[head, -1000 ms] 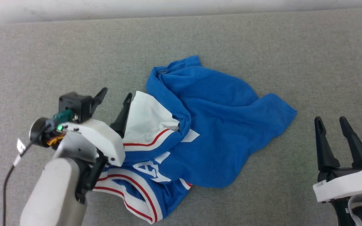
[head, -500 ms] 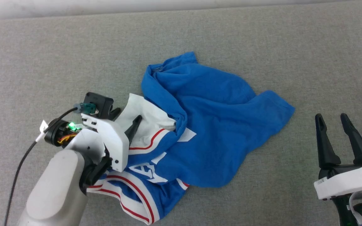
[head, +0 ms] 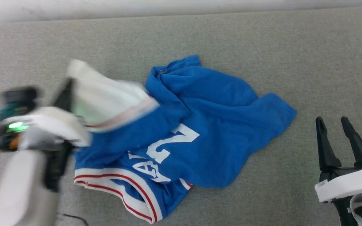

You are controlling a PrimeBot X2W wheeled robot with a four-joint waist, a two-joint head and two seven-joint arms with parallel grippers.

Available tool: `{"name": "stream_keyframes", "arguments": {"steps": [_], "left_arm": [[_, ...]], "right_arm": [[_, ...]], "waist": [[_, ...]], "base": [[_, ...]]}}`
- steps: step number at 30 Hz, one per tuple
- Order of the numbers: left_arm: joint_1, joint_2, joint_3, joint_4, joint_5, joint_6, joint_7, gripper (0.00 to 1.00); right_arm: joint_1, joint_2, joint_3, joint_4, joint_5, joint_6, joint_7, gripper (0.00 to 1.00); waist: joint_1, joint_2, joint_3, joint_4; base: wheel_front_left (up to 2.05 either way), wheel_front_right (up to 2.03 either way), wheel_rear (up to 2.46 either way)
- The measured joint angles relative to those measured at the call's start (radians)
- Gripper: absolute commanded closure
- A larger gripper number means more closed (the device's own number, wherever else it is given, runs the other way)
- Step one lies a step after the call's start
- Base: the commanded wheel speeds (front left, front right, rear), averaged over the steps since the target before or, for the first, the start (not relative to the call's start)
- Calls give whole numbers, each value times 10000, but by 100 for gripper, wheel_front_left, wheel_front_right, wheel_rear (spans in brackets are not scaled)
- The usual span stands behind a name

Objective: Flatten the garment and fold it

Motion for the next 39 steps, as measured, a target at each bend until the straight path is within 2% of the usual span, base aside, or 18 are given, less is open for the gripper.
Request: {"name": "stream_keyframes", "arguments": {"steps": [4,6,8,13,14,15,16,20,23,25,27,30,34,37,39], "left_arm": [[1027,487,1854,-863,-330,1110,-500,100],[1729,738,2568,-926,-422,1469,-506,100],[2367,744,3043,-809,-610,1708,-506,100],[3030,368,3323,4,-920,1952,-506,100],[3032,234,3354,174,-1035,1954,-523,74],[3036,136,3321,349,-1074,1954,-570,27],[3035,42,3300,474,-1104,1942,-631,0],[2893,-362,3396,504,-1476,1720,-1285,0],[2677,-389,3521,-299,-1413,1438,-2372,0],[2573,-460,3513,-1298,-1361,1024,-3352,0],[2550,-635,3405,-2460,-1294,378,-4046,0],[2666,-1112,3358,-3952,-522,-407,-4303,0],[3280,-2207,3442,-5288,959,-1001,-4305,0],[3940,-2493,3085,-5526,1609,-1074,-4305,0],[4264,-2512,2667,-5532,1737,-943,-4305,0]], "right_arm": [[50,2,0,-2,0,2,73,0],[59,0,-6,-12,-2,0,86,0],[62,4,-12,-19,-2,0,107,0],[56,2,-19,-13,-15,2,196,0],[52,2,-17,-10,-15,0,222,0],[49,4,-19,-8,-15,2,238,0],[48,2,-27,-6,-15,2,245,0],[49,4,-59,21,-17,0,247,0],[53,4,-69,27,-17,0,251,0],[60,2,-61,29,-17,2,263,0],[66,4,-42,25,-13,2,263,0],[84,4,-6,23,4,2,261,0],[204,4,82,19,35,0,253,0],[297,4,81,15,65,2,251,0],[344,4,71,-40,58,0,322,0]], "waist": [[0,0,-67,139],[0,0,-82,186],[-1,0,-70,217],[0,0,-44,290],[0,0,-46,310],[0,0,-54,330],[0,0,-61,348],[0,0,-117,428],[0,0,-191,491],[0,0,-245,520],[-1,0,-300,529],[0,0,-343,507],[-1,0,-372,424],[-1,0,-390,410],[-1,0,-383,454]], "base": [[0,0,0],[0,0,0],[0,0,0],[0,0,0],[0,0,0],[0,0,0],[0,0,0],[0,0,0],[0,0,0],[0,0,0],[0,0,0],[0,0,0],[0,0,0],[0,0,0],[0,0,0]]}}
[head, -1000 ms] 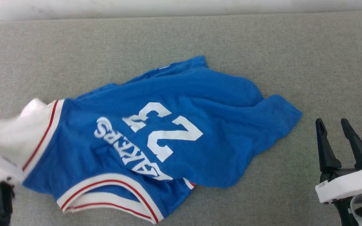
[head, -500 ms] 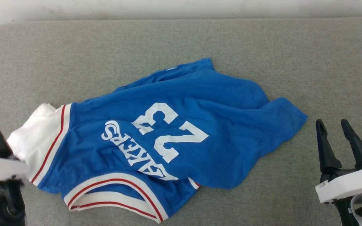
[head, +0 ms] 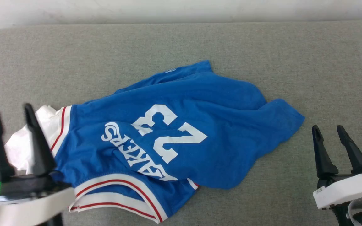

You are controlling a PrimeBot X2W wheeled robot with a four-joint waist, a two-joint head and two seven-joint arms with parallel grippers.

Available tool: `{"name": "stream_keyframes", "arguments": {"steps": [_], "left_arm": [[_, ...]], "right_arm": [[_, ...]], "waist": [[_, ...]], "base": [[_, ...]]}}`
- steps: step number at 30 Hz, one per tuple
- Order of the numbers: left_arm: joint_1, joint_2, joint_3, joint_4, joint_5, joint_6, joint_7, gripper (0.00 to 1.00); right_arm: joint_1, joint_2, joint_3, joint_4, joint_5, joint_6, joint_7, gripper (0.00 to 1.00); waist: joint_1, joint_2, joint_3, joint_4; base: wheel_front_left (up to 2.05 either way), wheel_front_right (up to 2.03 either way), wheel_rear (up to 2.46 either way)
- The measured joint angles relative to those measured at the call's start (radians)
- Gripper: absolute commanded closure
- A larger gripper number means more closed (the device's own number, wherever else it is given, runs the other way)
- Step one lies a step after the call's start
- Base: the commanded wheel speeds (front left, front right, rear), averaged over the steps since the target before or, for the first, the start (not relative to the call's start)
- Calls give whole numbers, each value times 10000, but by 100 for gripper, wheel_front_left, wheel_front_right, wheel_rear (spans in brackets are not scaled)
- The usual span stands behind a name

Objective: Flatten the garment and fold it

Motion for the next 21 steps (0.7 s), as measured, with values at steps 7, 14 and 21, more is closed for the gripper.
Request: {"name": "stream_keyframes", "arguments": {"steps": [7,14,21], "left_arm": [[58,-27,-966,138,-121,431,0,0],[-358,-29,-1436,286,92,441,0,0],[-380,-29,-1737,407,297,443,0,0]], "right_arm": [[-431,0,213,-568,-1137,2,1049,0],[-1465,-399,454,27,-1860,0,3584,0],[-1896,-1218,1271,976,-1753,0,5873,0]], "waist": [[1,0,233,256],[2,0,564,589],[0,0,728,991]], "base": [[0,0,0],[0,0,0],[0,0,0]]}}
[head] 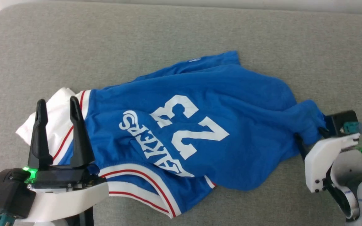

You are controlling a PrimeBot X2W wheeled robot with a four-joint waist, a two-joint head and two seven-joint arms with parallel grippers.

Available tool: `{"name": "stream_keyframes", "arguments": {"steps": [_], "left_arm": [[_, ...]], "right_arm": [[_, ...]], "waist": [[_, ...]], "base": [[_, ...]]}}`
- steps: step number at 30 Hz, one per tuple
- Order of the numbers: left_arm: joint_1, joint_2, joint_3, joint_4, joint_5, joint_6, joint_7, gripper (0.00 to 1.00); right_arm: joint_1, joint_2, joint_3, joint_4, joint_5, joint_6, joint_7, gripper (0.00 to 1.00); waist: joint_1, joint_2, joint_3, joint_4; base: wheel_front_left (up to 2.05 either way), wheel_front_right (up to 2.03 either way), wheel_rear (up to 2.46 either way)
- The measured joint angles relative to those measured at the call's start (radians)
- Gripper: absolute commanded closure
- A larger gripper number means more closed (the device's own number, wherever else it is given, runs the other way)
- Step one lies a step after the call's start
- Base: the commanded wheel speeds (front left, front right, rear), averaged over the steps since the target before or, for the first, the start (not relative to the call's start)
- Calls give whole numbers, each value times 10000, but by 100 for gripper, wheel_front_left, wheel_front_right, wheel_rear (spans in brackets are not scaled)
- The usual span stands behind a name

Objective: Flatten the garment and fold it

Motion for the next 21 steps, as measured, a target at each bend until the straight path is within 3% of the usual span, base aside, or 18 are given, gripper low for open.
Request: {"name": "stream_keyframes", "arguments": {"steps": [1,2,3,4,10,17,21], "left_arm": [[0,0,-27,6,2,0,0,0],[0,0,-63,23,2,0,0,0],[-1,0,-100,44,2,0,0,0],[0,0,-144,79,2,0,0,0],[0,0,-351,207,-21,2,0,0],[-178,-2,-800,345,-174,48,0,0],[-325,0,-1068,476,-420,157,0,0]], "right_arm": [[-119,-104,105,73,15,-4,186,0],[-218,-234,240,119,29,-15,307,31],[-323,-314,299,159,104,-13,314,70],[-429,-378,347,213,163,-13,313,100],[-1848,-1350,1218,75,464,0,198,100],[-6913,-3476,3183,40,571,8,-102,100],[-9533,-3768,4732,1469,606,8,-708,100]], "waist": [[0,0,11,41],[0,0,17,79],[1,0,16,117],[1,0,5,154],[2,0,-162,373],[2,0,-52,961],[3,0,177,1391]], "base": [[0,0,0],[0,0,0],[0,0,0],[0,0,0],[0,0,0],[0,0,0],[0,0,0]]}}
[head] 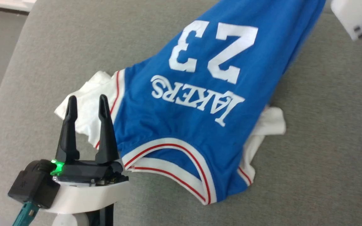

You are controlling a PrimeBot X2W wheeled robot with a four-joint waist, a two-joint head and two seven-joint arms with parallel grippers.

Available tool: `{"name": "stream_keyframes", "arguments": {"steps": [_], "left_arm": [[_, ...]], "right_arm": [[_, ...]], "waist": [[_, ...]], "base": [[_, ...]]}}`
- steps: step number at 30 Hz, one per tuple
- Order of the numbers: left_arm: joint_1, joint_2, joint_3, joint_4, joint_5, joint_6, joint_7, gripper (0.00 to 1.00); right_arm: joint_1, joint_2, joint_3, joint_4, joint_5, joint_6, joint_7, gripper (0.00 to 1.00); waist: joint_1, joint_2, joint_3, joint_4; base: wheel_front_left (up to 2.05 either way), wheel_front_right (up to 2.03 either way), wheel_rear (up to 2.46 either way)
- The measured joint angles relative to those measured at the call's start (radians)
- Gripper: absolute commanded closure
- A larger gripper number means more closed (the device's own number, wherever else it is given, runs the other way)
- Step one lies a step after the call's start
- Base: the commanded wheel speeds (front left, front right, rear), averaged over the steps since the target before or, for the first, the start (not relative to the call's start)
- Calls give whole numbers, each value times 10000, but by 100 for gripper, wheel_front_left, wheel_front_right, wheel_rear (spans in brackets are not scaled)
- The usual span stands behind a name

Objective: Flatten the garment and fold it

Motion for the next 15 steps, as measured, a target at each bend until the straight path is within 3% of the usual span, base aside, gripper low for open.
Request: {"name": "stream_keyframes", "arguments": {"steps": [6,7,8,11,15], "left_arm": [[-301,0,-424,236,-173,23,0,0],[-392,-2,-470,245,-178,54,0,0],[-461,0,-500,247,-180,92,0,0],[-596,-2,-585,280,-180,104,0,0],[-614,0,-523,330,-105,171,0,0]], "right_arm": [[-1435,761,1762,3028,251,-2,-1131,100],[-1430,922,1912,3526,322,-2,-1239,79],[-1426,1085,2052,3967,391,0,-1373,0],[-1404,1365,2393,4846,807,4,-1714,0],[-1381,1557,2171,5076,1592,6,-2433,0]], "waist": [[0,0,505,565],[0,0,591,644],[1,0,676,719],[1,0,872,895],[0,0,904,926]], "base": [[0,0,0],[0,0,0],[0,0,0],[0,0,0],[0,0,0]]}}
